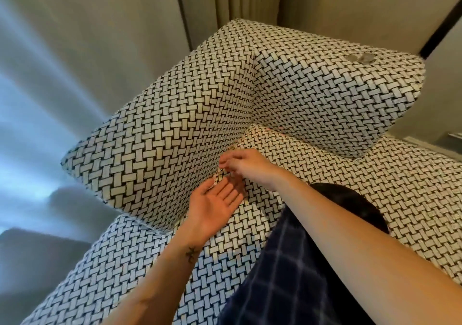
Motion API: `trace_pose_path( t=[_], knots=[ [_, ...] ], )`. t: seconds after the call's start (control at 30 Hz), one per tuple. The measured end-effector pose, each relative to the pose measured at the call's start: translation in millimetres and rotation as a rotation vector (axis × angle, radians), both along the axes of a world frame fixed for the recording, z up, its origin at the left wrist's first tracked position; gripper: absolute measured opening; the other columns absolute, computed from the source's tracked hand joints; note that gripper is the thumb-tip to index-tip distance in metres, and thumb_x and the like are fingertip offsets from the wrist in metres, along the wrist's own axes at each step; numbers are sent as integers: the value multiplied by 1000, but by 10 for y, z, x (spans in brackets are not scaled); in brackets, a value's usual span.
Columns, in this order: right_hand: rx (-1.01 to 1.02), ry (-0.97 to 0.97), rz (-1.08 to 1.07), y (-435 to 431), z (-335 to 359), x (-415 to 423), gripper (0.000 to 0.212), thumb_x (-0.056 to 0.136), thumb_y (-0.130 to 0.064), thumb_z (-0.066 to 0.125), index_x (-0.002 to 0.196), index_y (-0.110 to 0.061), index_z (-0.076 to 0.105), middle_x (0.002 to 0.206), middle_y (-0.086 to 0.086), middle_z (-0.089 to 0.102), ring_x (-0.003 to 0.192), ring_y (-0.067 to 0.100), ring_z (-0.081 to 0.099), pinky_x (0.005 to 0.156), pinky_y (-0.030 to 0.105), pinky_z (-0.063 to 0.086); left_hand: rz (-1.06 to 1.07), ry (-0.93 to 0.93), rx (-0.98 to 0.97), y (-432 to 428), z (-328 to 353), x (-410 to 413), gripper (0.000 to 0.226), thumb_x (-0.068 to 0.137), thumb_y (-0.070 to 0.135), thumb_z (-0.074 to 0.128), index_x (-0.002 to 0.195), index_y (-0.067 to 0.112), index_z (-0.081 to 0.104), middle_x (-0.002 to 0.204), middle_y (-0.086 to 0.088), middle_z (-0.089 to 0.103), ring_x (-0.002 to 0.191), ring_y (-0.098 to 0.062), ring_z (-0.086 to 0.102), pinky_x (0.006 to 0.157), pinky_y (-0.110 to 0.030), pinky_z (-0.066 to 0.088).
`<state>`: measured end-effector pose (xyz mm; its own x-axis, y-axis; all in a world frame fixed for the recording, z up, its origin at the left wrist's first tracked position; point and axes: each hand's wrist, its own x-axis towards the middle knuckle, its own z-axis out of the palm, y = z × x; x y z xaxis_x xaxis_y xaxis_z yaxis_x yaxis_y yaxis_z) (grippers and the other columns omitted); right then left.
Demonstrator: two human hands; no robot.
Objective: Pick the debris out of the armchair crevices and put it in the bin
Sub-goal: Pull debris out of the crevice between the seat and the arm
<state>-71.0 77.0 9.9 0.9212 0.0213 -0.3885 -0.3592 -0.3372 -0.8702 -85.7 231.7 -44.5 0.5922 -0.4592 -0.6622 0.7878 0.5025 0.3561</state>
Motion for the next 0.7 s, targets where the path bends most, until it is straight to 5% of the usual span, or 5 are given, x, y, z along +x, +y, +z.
trace_pose_path(
  t=[0.23, 0.33, 0.47, 0.7],
  knots=[
    [-201, -7, 132, 136, -325, 204, 27, 102, -17, 53, 124, -20, 68, 135, 0, 61, 120, 15, 57, 95, 26, 40, 55, 66, -138, 257, -185, -124, 64, 102, 42, 41, 146, -5, 44, 144, -28, 54, 139, -42, 46, 120, -55, 30],
    [-395, -57, 248, 215, -486, 290, 31, 99, -22, 55, 128, -20, 66, 130, 3, 65, 118, 19, 60, 101, 33, 46, -26, 56, -193, 349, -260, -187, 80, 100, 58, 42, 148, -6, 38, 149, -27, 48, 142, -41, 41, 122, -56, 24],
    [-871, -229, 496, 341, -673, 345, 47, 94, -47, 52, 128, -16, 64, 133, 4, 62, 129, 23, 47, 109, 43, 29, -85, 82, -292, 391, -341, -183, 93, 96, 66, 45, 154, -5, 29, 159, -28, 31, 148, -45, 31, 125, -58, 13],
    [-1005, -52, 581, 570, -747, 457, 75, 84, -81, 38, 123, -24, 67, 139, -1, 54, 143, 29, 20, 117, 56, 10, -65, 89, -340, 423, -431, -142, 91, 99, 63, 38, 155, -7, 24, 161, -30, 24, 151, -44, 23, 127, -53, 5]
  ],
)
